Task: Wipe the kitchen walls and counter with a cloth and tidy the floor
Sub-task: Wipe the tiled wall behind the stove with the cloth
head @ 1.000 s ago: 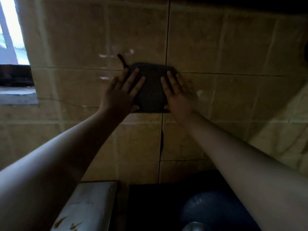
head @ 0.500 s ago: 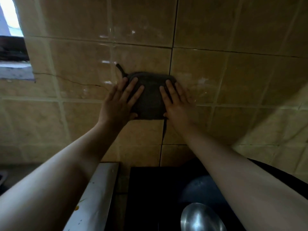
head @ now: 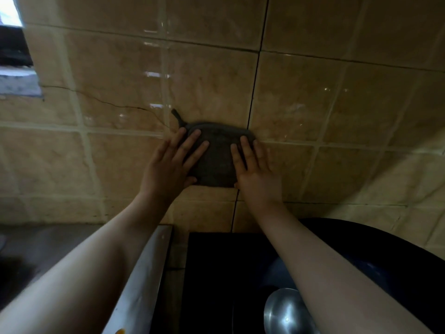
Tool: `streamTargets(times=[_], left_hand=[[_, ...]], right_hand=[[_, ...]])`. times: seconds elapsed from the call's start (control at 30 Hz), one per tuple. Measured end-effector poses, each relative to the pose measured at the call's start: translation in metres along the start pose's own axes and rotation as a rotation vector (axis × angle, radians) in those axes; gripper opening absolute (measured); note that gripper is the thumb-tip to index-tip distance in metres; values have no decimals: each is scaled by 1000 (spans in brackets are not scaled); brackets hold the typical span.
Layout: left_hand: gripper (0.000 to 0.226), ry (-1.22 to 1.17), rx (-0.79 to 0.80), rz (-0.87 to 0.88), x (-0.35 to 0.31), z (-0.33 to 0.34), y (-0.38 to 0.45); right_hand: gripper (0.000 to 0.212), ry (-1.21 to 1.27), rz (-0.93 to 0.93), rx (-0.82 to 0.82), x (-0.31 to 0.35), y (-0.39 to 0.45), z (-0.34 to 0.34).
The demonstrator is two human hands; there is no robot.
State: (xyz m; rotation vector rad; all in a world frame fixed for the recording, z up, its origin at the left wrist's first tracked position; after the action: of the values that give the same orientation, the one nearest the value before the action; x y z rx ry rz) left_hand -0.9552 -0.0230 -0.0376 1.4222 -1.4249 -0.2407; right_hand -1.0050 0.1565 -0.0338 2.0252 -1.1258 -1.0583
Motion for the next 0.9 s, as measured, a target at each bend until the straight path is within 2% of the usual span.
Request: streamTargets(times=[0.13,0.23,0.3,0.4,0.43,0.63,0.7,0.77,0.9], left_hand=[[124,11,47,-6,-10,10,-19],[119,-55,43,-12,-17,14,-31],[116,-79,51,-18,-21,14,-37],[107,-111,42,-19,-25,13,-44],[106,-117,37,-24,-26,13,-45],[106,-152,49,-94,-38,11,-42],[103,-192,50,-122,-48,8,-38],[102,-219,55,-130,-60,6,-32],[101,-210,48,-88,-81,3,-16]], right_hand=[[88,11,-44,45,7,-14,6],[85,-15,-100,64,11,-18,5],[70,-41,-133,37,11,-16,4],[35,-53,-204,-32,11,-16,6],[33,-51,-227,-48,10,-16,7],[41,-65,-324,-85,-8,-12,4],[38,-75,-323,-103,-17,-14,5],[26,-95,-334,-105,-27,-18,8],[53,-75,-285,-57,-57,-27,13]])
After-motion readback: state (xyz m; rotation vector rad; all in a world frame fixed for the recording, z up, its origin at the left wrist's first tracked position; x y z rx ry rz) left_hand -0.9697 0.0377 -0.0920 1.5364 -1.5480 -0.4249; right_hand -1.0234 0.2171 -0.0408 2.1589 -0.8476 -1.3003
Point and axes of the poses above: each hand's wrist, its own y-axis towards the middle knuckle, its own z-axis out of the palm, x = y × z, the point moved 3 cm from there along y, towards the middle knuckle, and after that the axes turned 2 degrees about x, right-handed, at the moved point
